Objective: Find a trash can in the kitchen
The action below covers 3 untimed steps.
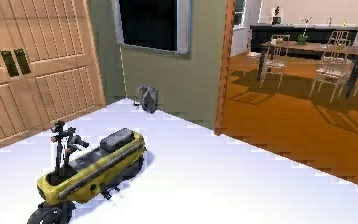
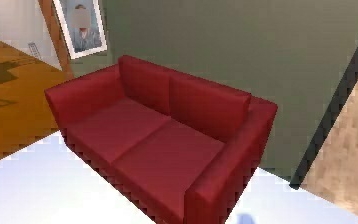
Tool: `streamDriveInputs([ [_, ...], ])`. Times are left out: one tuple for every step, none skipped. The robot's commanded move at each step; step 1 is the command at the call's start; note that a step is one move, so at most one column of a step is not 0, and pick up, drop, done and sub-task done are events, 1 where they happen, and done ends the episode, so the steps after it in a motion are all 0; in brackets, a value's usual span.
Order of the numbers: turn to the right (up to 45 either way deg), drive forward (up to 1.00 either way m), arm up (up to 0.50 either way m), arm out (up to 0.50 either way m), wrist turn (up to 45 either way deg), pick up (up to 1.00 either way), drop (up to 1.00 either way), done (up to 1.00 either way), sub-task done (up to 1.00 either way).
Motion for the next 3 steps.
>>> streamDriveInputs([
  [27.0, 0.00, 0.00, 0.00, 0.0, 0.00, 0.00, 0.00, 0.00],
  [0.0, 1.00, 0.00, 0.00, 0.0, 0.00, 0.00, 0.00, 0.00],
  [0.0, 1.00, 0.00, 0.00, 0.0, 0.00, 0.00, 0.00, 0.00],
])
